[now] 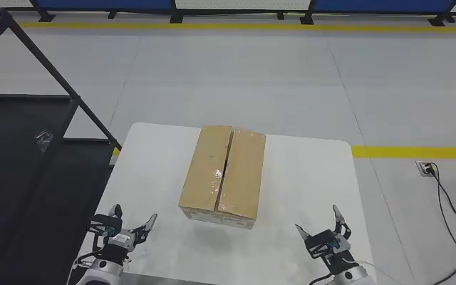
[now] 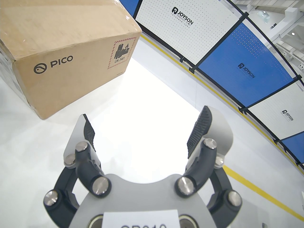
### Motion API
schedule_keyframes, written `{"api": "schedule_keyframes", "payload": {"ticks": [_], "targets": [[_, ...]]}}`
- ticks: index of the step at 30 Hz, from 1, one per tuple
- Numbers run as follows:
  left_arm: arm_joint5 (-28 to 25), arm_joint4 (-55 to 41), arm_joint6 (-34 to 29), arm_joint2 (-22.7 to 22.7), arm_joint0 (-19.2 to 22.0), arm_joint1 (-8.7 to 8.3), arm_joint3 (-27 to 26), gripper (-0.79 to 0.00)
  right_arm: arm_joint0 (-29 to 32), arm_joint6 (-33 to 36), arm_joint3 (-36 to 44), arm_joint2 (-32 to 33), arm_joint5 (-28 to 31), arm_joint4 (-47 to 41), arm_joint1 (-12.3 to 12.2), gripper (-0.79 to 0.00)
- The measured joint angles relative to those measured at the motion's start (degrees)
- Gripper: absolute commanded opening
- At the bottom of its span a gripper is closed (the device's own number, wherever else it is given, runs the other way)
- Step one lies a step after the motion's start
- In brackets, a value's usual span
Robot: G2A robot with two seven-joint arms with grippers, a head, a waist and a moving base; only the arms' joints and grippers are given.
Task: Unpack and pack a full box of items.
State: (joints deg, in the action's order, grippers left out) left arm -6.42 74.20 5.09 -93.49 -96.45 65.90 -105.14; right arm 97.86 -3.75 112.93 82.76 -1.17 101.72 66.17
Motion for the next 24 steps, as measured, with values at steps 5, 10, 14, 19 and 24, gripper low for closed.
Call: {"api": "schedule_keyframes", "payload": {"ticks": [5, 10, 14, 19, 24], "targets": [[0.0, 0.0, 0.0, 0.0, 0.0, 0.00, 0.0, 0.000, 0.0, -0.2, 0.3, -0.2, 0.0, -0.1, 0.0, 0.000], [-2.7, -3.1, -1.6, 0.9, 2.4, 0.11, 2.1, 0.000, -0.6, -2.8, 3.4, -3.7, 0.6, 6.4, 0.1, 0.000], [-1.7, -2.7, -2.3, 3.1, 6.7, 0.42, 5.3, 0.000, -1.6, -4.8, 4.7, -7.2, 3.2, 14.3, 0.0, 0.000], [-0.3, -2.3, -3.3, 6.9, 11.3, 1.00, 9.5, 0.000, -2.8, -4.5, 6.4, -9.5, 7.2, 19.5, 0.0, 0.000], [0.4, -1.4, -3.5, 9.9, 13.9, 1.47, 11.6, 0.000, -2.8, -4.2, 6.5, -9.5, 7.2, 19.8, -0.1, 0.000]]}}
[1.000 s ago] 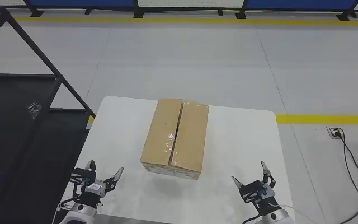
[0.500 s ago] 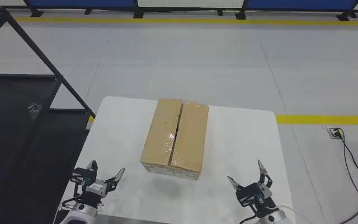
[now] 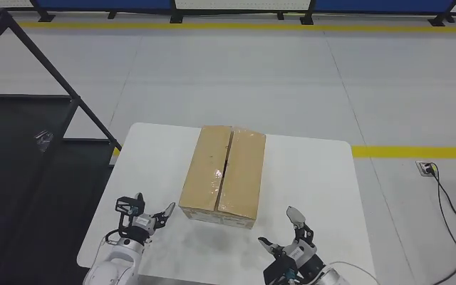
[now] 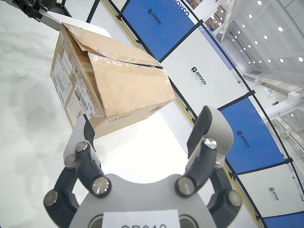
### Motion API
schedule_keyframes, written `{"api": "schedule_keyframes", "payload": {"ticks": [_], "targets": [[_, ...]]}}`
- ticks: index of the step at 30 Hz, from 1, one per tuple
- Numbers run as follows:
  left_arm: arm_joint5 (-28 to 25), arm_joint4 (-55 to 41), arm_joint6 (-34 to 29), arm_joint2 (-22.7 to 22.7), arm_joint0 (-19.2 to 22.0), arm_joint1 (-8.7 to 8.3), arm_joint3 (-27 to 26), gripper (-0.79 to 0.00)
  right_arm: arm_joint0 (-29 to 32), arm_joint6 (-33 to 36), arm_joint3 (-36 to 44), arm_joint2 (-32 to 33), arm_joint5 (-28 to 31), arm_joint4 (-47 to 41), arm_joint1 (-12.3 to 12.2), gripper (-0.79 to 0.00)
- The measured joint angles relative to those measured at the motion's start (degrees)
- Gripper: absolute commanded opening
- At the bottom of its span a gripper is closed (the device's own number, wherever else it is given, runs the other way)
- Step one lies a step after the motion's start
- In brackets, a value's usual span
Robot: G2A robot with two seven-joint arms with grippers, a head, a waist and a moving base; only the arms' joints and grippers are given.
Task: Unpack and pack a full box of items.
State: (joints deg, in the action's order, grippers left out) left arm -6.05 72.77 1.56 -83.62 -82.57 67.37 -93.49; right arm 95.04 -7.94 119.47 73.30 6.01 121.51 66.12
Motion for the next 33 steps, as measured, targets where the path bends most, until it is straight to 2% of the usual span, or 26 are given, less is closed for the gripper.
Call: {"api": "schedule_keyframes", "payload": {"ticks": [12, 21, 26, 30, 33], "targets": [[1.1, 2.0, -0.1, 4.1, 3.2, 0.78, 1.8, 0.000, 0.0, 0.0, 0.0, 0.0, 0.0, 0.0, 0.0, 0.000], [1.2, 4.8, -0.2, 6.5, 3.6, 1.16, 1.0, 0.000, 0.0, 0.0, 0.0, 0.0, 0.0, 0.0, 0.0, 0.000], [1.8, 5.0, 0.3, 6.3, 2.8, 1.24, 0.7, 0.000, 0.0, 0.0, 0.0, 0.0, 0.0, 0.0, 0.0, 0.000], [0.4, 0.9, -1.1, 4.8, 3.1, 1.22, 1.8, 0.000, 0.0, 0.0, 0.0, 0.0, -0.1, -0.1, 0.0, 0.000], [2.3, 4.6, -0.3, 6.0, 3.3, 1.39, 2.0, 0.000, 0.3, -0.4, 0.1, 0.3, -0.9, -0.6, 0.1, 0.000]]}}
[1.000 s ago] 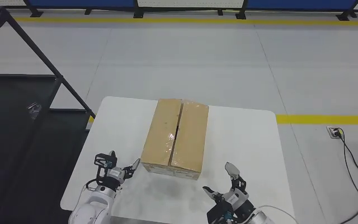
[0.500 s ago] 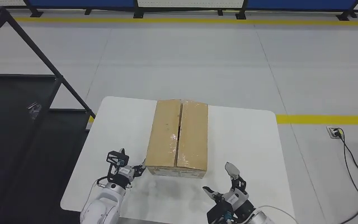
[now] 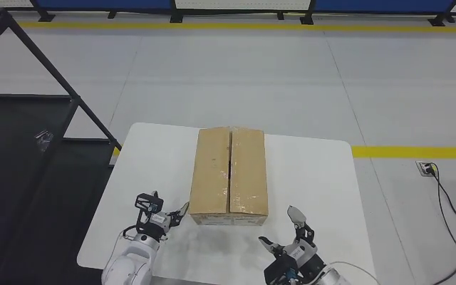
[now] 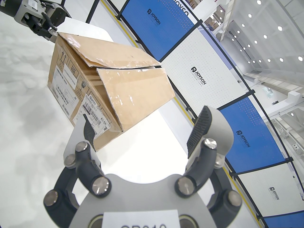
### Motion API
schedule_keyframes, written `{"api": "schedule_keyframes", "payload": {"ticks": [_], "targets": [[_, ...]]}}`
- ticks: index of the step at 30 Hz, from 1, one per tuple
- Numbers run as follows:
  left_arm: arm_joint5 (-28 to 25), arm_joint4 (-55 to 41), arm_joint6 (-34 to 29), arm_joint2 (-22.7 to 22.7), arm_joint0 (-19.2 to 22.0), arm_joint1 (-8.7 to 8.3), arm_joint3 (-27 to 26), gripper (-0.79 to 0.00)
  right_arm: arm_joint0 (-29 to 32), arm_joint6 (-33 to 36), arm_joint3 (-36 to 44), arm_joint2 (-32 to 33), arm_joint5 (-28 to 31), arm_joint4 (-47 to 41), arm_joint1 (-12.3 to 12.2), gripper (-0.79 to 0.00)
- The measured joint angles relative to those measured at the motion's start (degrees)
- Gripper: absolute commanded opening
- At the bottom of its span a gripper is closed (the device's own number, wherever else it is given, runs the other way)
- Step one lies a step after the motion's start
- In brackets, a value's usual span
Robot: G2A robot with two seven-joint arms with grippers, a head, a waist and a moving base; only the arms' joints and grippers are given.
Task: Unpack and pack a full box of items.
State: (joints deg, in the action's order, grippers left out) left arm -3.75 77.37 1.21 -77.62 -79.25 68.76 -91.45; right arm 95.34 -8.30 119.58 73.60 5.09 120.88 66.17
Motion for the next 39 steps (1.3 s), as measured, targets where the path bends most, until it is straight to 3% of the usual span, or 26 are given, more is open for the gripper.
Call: {"api": "schedule_keyframes", "payload": {"ticks": [23, 30, 35, 39], "targets": [[-1.3, 3.1, -0.7, 7.4, 1.5, 1.44, -1.0, 0.000, 11.4, -6.9, 3.3, 6.5, -4.9, -0.2, -0.7, 0.000], [-3.2, 5.4, 0.2, 9.3, 0.8, 1.57, -2.4, 0.000, 12.1, -3.8, 4.5, 6.2, -8.5, -6.6, -0.2, 0.000], [-2.2, 4.9, 1.1, 6.4, -0.7, 1.26, -2.9, 0.000, 12.1, -3.9, 4.5, 6.2, -8.4, -6.2, -0.2, 0.000], [-0.4, 2.0, 2.2, 1.0, -2.3, 0.80, -2.8, 0.000, 12.1, -3.9, 4.5, 6.1, -8.4, -6.3, -0.2, 0.000]]}}
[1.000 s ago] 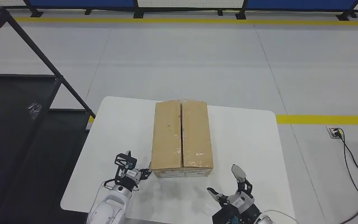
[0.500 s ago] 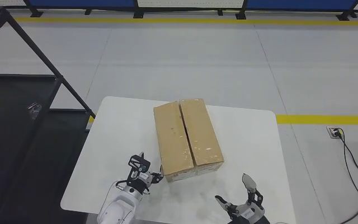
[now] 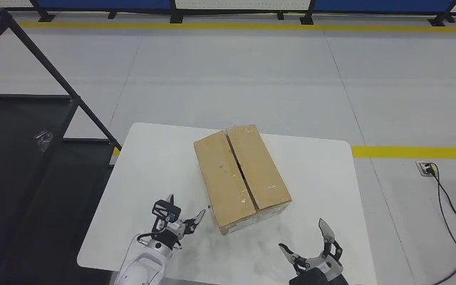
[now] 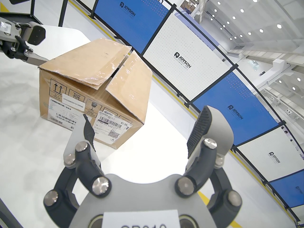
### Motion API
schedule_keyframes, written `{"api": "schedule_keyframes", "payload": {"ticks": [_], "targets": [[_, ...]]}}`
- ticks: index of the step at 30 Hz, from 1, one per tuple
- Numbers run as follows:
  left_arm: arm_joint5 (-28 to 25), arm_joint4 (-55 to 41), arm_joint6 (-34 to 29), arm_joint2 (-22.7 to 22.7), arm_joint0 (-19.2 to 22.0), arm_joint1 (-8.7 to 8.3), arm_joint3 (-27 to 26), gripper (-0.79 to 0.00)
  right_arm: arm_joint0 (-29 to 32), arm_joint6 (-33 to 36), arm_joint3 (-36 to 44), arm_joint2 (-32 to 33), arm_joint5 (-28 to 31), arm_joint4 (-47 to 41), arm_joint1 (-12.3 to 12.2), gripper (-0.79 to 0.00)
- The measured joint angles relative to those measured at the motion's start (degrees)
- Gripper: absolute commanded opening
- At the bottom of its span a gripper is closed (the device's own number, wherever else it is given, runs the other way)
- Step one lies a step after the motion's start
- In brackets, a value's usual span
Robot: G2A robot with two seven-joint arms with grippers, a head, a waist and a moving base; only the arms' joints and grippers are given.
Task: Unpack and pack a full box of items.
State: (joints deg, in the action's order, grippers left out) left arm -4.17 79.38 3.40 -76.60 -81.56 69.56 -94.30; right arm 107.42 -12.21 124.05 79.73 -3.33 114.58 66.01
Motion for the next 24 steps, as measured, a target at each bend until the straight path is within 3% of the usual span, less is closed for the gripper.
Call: {"api": "schedule_keyframes", "payload": {"ticks": [5, 12, 17, 24], "targets": [[0.9, -5.9, 1.2, -6.7, -2.0, -0.41, 0.0, 0.000, -4.2, 2.5, -1.2, -5.1, 3.2, -2.4, 0.6, 0.000], [2.1, -11.0, 1.8, -11.7, -4.0, -0.53, 0.9, 0.000, -16.5, 10.7, -7.0, -22.0, 5.9, 1.3, 3.2, 0.000], [2.3, -12.8, 2.4, -13.1, -4.7, -0.48, 1.0, 0.000, -23.0, 15.9, -10.2, -30.9, 1.7, 4.3, 5.5, 0.000], [2.3, -14.5, 3.3, -14.3, -5.9, -0.36, 1.1, 0.000, -31.7, 24.9, -18.5, -39.5, -10.8, 16.4, 9.4, 0.000]]}}
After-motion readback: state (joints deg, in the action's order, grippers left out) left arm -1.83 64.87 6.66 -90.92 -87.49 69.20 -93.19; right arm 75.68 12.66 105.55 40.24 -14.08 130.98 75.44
